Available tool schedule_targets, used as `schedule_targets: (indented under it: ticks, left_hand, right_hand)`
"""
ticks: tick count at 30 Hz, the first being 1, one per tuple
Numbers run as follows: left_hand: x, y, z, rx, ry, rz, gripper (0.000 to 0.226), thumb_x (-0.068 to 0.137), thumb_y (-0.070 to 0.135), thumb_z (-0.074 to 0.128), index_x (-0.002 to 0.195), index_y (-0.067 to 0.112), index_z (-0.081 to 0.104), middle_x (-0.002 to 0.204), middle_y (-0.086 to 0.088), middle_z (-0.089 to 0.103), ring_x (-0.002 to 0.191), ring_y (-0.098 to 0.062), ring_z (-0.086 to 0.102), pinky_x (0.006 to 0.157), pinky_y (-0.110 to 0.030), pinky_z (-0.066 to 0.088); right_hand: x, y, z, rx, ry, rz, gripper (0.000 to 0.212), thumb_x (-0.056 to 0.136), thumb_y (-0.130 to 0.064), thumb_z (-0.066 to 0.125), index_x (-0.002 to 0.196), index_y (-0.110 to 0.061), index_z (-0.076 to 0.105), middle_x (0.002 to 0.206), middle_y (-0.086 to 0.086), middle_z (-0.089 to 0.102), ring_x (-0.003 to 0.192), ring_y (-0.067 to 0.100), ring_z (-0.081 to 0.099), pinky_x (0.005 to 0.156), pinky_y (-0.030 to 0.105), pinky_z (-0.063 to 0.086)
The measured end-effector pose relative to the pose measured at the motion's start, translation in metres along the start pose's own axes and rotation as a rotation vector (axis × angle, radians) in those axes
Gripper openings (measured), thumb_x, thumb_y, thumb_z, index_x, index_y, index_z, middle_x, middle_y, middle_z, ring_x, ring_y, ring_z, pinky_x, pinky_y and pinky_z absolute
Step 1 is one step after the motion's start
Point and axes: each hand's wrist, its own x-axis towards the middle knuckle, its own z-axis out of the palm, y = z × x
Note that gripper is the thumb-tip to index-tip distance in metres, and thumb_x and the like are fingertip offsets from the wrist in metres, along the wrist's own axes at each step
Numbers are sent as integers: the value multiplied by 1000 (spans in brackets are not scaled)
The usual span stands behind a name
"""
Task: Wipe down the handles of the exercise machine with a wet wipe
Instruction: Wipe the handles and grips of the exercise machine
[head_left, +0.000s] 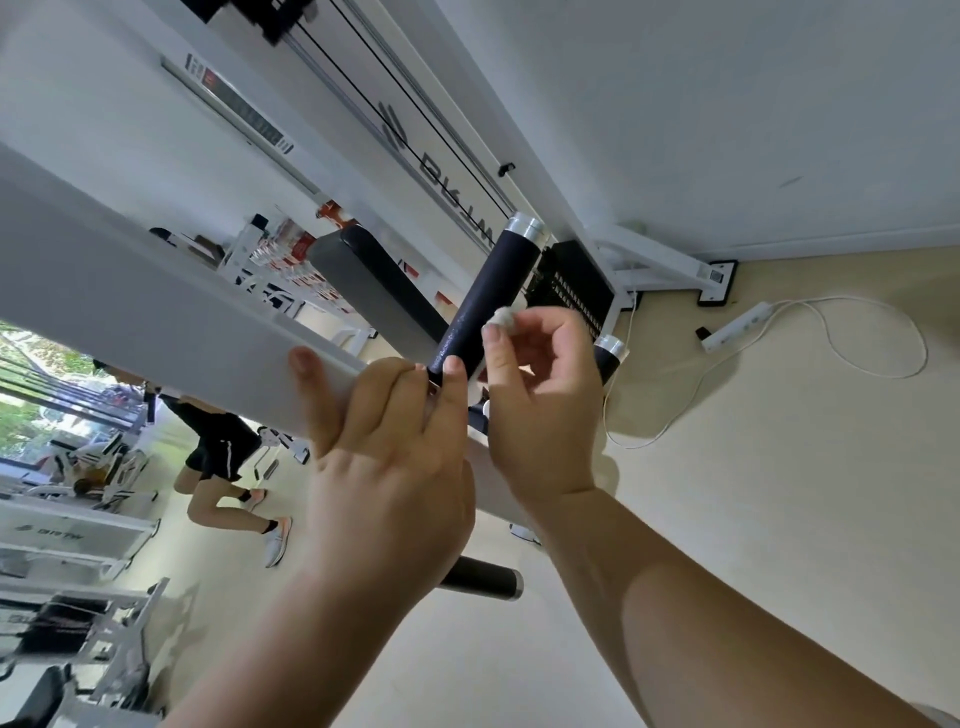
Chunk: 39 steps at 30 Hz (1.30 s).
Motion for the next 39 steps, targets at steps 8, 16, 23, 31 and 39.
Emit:
schedule_targets:
  ticks: [8, 16, 23, 31, 39]
  left_hand:
    - [-2, -1, 1, 29, 30, 13, 53, 89, 12, 34, 132, 2, 62, 108, -15, 67, 119, -35, 52, 98, -71, 43]
    - [2, -2, 6, 40, 5, -25, 49, 86, 7, 44, 131, 3, 63, 107, -16, 65, 118, -36, 52, 96, -71, 45]
    - [0, -2, 7, 30, 58, -11, 48, 86, 9, 44, 130, 3, 64, 107, -14, 67, 119, -34, 52, 100, -71, 43]
    - [0, 5, 2, 70, 87, -25, 47, 87, 11, 42, 125, 3, 69, 101, -13, 68, 113, -35, 59, 113, -73, 22]
    - [1, 5, 2, 70, 87, -35, 48, 78, 7, 52, 121, 3, 71, 101, -13, 68, 111, -36, 62, 120, -68, 10]
  right_hand:
    - [22, -7, 1, -39, -32, -11, 8, 102, -14, 59, 96, -19, 59, 82, -8, 60, 72, 1, 57, 70, 19, 51]
    - [22, -8, -6, 51, -225, 153, 7, 102, -14, 59, 95, -15, 61, 72, -10, 61, 65, 3, 58, 66, 26, 54]
    - [8, 2, -2, 29, -202, 168, 4, 99, -21, 63, 96, -24, 62, 87, -2, 65, 81, 13, 64, 78, 34, 56]
    - [41, -6, -6, -53, -56, -150, 10, 99, -3, 60, 109, -3, 63, 90, -8, 62, 80, 2, 60, 75, 20, 51]
    - [23, -5, -9, 75, -150, 104, 5, 100, -6, 61, 96, -9, 64, 79, -6, 67, 73, 3, 66, 68, 18, 53]
